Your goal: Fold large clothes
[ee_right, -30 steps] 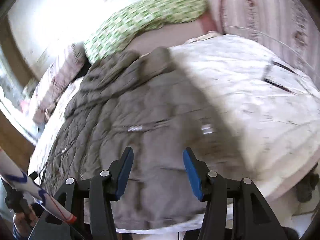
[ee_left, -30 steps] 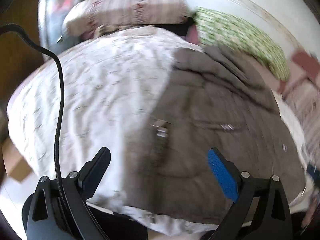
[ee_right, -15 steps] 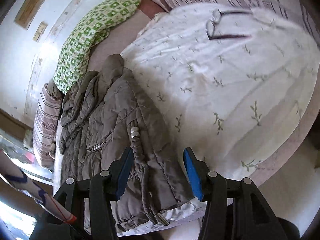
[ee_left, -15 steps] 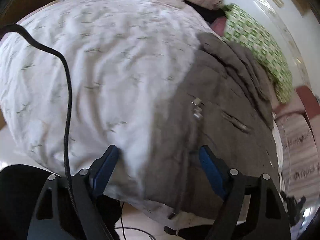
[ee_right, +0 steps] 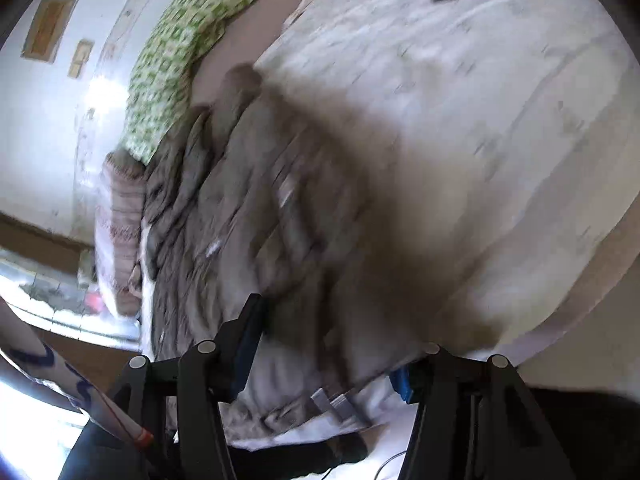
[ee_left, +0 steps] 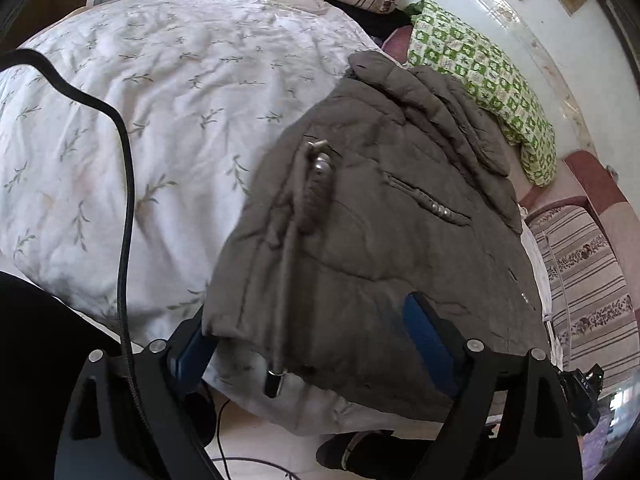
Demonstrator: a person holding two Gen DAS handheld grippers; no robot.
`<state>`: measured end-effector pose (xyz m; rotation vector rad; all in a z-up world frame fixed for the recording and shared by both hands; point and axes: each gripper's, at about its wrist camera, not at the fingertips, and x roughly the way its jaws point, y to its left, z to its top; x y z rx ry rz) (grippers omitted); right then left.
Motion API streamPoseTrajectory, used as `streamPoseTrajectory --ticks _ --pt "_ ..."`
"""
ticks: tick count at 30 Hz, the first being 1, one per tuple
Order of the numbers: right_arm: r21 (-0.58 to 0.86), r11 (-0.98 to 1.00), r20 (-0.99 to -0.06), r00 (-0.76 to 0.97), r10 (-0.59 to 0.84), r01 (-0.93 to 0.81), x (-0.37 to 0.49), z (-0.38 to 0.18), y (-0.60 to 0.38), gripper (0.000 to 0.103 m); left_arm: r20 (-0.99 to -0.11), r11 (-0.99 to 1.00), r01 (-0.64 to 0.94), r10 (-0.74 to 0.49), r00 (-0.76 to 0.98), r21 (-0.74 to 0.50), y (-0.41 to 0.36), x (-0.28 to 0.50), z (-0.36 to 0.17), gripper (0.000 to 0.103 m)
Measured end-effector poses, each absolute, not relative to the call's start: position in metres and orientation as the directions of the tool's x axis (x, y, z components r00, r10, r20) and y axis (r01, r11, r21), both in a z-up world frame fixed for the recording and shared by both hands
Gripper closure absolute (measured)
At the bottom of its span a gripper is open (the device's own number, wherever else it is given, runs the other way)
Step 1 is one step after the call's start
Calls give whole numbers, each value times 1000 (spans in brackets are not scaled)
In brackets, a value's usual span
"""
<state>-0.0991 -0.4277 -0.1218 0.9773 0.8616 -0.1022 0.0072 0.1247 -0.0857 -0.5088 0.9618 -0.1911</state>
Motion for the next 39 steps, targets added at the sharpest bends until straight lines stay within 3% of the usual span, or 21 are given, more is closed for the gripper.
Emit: streamPoseTrajectory --ticks 3,4,6,10,13,15,18,23,26,33,39 --pt "647 664 -681 676 282 375 -94 -114 -400 44 -711 858 -34 -402 577 -513 121 5 -83 16" --pt "641 681 -671 688 274 354 -92 -109 -394 50 -701 855 -22 -409 584 -518 120 5 -81 16" --pt "626 719 -633 734 245 300 -93 -94 -386 57 -682 855 -15 -403 611 -519 124 5 -77 29" --pt "587 744 -658 725 206 321 -90 -95 -383 57 -703 857 -54 -384 599 -513 133 11 -87 33" --pt "535 745 -737 652 181 398 -84 -113 -383 57 -712 887 -15 -361 603 -462 121 8 -82 33" --pt "544 738 -733 654 187 399 -85 -114 -387 57 -714 902 17 -352 605 -431 112 3 -81 33" --pt "544 753 -717 671 189 369 -85 -112 -382 73 -713 924 46 -324 622 -379 102 2 -78 34" --pt "490 789 -737 659 150 370 -80 -115 -375 73 -721 957 45 -247 648 -287 92 7 -80 37" --pt "492 782 -744 652 148 383 -80 -118 -376 70 -717 967 44 -218 662 -253 86 8 -82 33" --pt "531 745 -714 687 137 404 -86 -122 -377 67 -722 975 80 -209 659 -208 75 10 -85 11" --pt "562 719 -702 696 153 409 -88 -123 -380 69 -732 978 86 -201 651 -191 71 12 -86 9"
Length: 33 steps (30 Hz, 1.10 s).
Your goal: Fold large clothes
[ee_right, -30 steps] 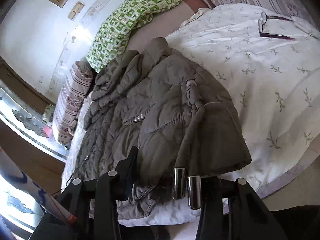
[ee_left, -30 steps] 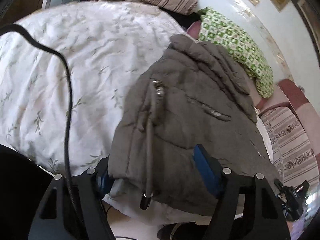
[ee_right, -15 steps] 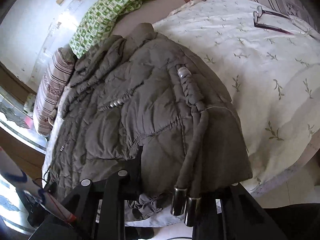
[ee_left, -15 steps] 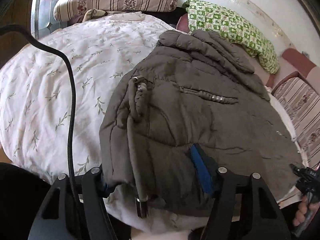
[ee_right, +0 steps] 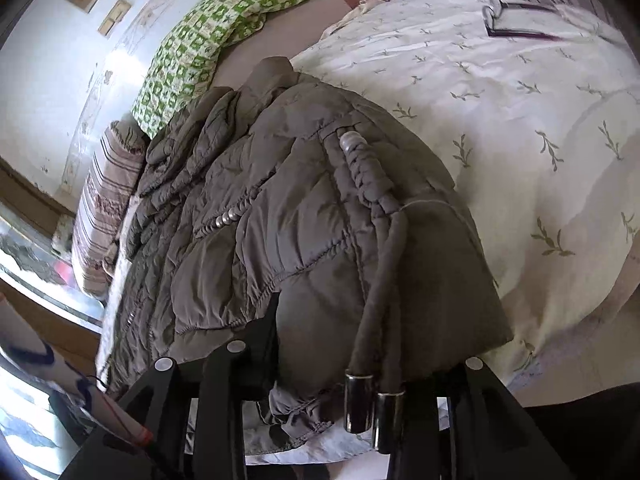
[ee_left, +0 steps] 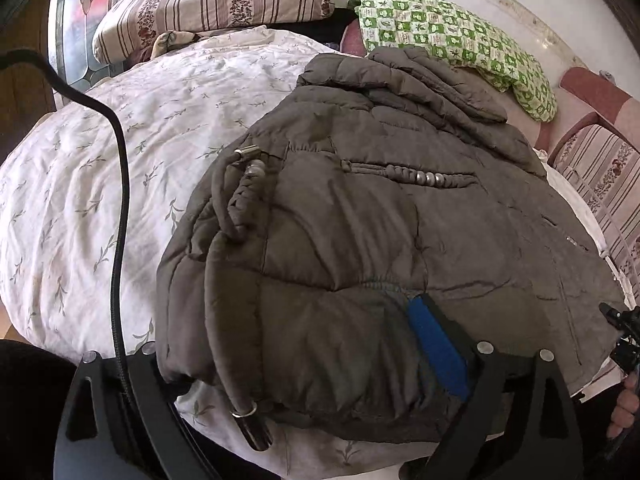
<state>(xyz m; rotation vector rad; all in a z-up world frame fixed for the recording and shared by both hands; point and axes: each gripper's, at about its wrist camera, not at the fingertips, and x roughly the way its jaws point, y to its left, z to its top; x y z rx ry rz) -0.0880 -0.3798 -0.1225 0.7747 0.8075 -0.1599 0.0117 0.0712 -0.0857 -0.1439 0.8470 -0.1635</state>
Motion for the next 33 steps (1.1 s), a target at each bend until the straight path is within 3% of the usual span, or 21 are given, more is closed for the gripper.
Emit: streamPoseTrajectory --ticks 3,8,13,15,17,28,31,33 --pt "593 703 -681 710 177 393 -91 -120 -383 78 -737 978 88 -201 645 -190 71 13 -85 9" --pt "539 760 -682 717 142 362 -90 -109 -373 79 -743 978 84 -201 638 -193 72 13 -84 9" --pt "524 765 -703 697 139 376 -87 -113 -371 77 -726 984 68 -170 666 -167 73 8 -81 30" --pt "521 764 -709 691 139 381 -86 -114 -371 71 -716 986 68 -155 681 -149 72 6 -78 48" --pt "516 762 -723 676 143 391 -84 -117 -371 68 -712 988 78 -148 686 -131 69 5 -77 52" --pt "474 789 -737 666 112 391 -81 -116 -366 66 -707 992 76 -123 697 -98 66 4 -77 53" --pt "460 797 -739 667 100 391 -81 -115 -364 69 -693 991 100 -135 708 -92 62 2 -73 68" --pt "467 800 -726 680 103 377 -82 -112 -363 78 -681 991 110 -128 721 -70 60 -1 -71 74"
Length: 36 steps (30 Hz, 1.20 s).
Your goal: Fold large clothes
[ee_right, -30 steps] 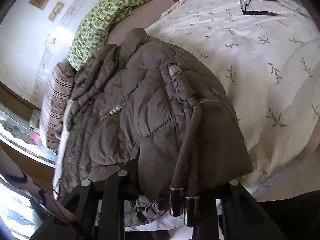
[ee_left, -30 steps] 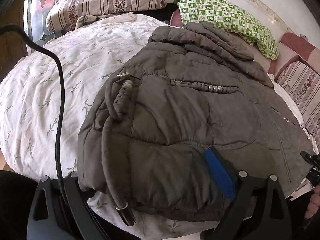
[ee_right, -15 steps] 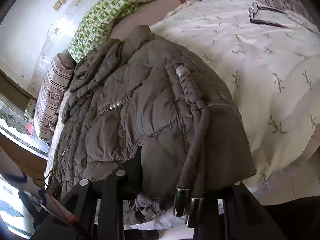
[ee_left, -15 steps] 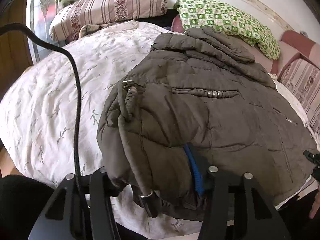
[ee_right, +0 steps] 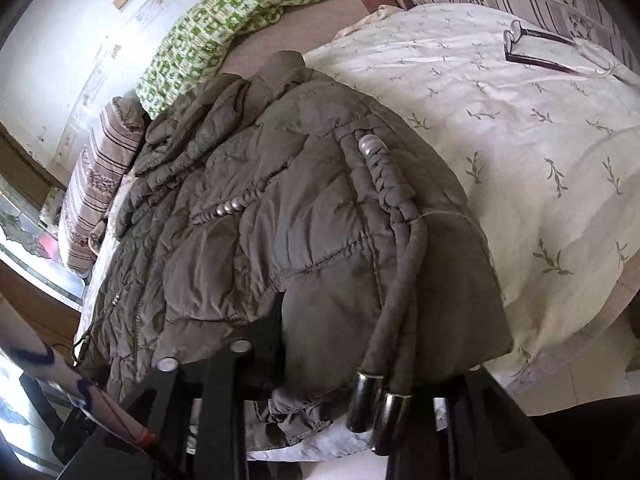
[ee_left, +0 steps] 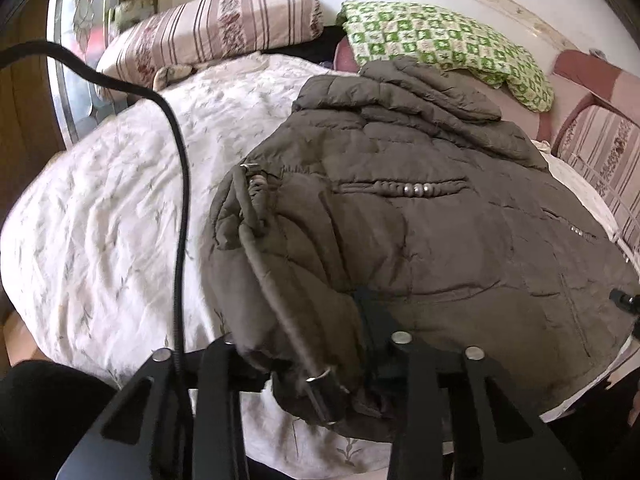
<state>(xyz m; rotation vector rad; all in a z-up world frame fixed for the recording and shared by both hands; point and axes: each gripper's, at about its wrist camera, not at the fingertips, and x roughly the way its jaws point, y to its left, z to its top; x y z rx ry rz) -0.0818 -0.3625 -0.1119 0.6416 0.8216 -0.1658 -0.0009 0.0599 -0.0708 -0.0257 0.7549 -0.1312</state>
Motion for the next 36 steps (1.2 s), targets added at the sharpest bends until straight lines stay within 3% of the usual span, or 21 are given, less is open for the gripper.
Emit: streamPoseTrajectory --ticks 6,36 --pt "443 830 -692 718 76 339 -86 -100 -354 83 -662 989 116 -149 735 -94 64 -3 -66 77" --pt "492 861 -499 852 157 129 -116 -27 -337 85 -569 987 103 -156 807 -124 86 -18 -14 82"
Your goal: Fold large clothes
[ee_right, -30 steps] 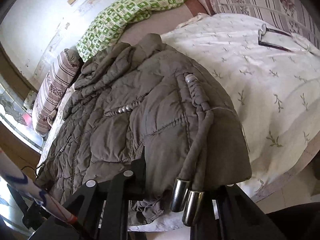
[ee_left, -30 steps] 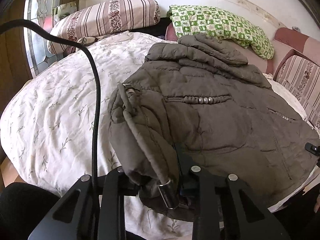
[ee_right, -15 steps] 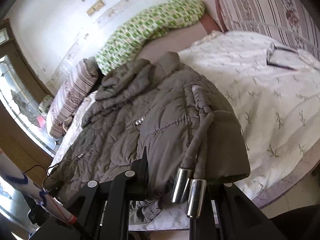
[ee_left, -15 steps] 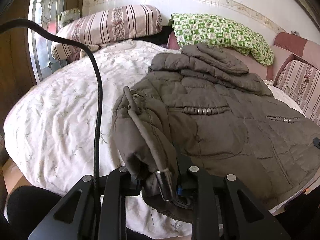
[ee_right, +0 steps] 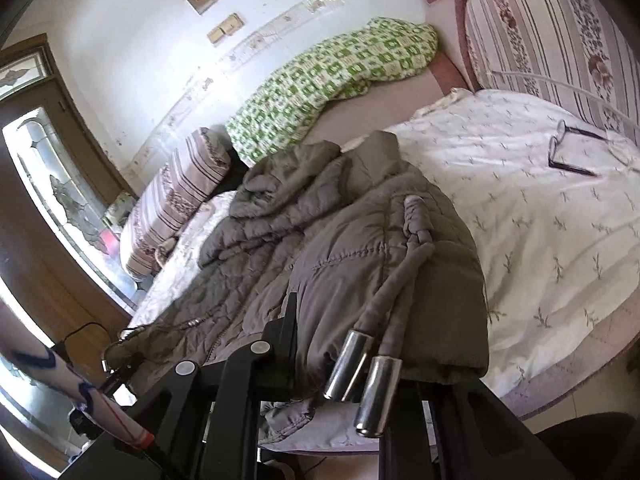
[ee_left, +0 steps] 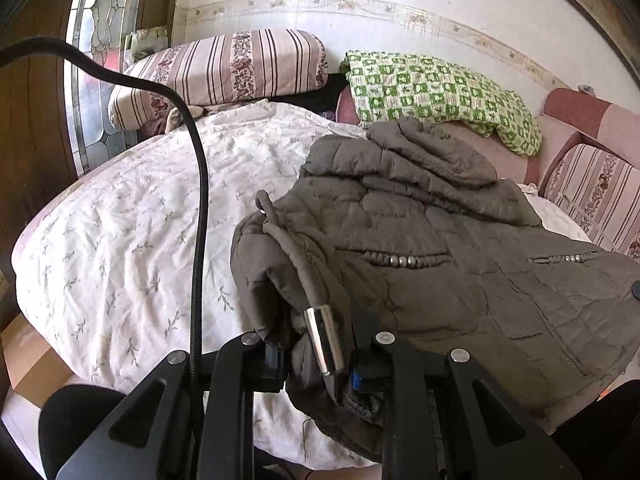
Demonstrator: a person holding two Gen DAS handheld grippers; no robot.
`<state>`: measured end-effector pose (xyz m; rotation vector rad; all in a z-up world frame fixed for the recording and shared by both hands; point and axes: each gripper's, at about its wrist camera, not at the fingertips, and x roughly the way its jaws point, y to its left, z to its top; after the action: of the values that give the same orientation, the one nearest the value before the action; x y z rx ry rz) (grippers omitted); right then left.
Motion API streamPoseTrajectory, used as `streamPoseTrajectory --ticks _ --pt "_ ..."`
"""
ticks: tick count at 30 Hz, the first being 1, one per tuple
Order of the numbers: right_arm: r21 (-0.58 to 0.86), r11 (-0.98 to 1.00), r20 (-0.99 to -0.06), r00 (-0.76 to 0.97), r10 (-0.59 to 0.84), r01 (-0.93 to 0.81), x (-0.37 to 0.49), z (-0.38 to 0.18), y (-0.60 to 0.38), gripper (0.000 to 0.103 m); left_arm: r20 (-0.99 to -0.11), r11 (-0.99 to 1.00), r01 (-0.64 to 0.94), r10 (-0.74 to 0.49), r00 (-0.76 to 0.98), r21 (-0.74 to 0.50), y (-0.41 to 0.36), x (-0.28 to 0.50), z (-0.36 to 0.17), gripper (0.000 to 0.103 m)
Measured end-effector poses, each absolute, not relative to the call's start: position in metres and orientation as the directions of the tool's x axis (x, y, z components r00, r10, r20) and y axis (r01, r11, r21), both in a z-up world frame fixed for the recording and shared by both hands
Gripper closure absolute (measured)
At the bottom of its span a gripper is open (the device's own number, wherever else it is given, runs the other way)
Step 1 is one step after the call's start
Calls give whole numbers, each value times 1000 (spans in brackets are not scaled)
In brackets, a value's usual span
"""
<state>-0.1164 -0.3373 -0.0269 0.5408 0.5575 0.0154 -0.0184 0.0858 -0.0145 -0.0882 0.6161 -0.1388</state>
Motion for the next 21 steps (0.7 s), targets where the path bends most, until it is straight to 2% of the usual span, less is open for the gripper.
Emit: streamPoseTrajectory --ticks 12,16,21 --pt "491 870 -403 894 197 30 -86 34 -349 85 -472 978 153 -201 858 -138 80 31 57 82" --pt "481 876 -368 909 194 8 -53 67 -356 85 -450 970 167 -230 863 -174 70 75 97 82" --pt "469 883 -362 916 171 21 15 108 -368 86 -473 959 179 -266 840 -221 56 149 138 81"
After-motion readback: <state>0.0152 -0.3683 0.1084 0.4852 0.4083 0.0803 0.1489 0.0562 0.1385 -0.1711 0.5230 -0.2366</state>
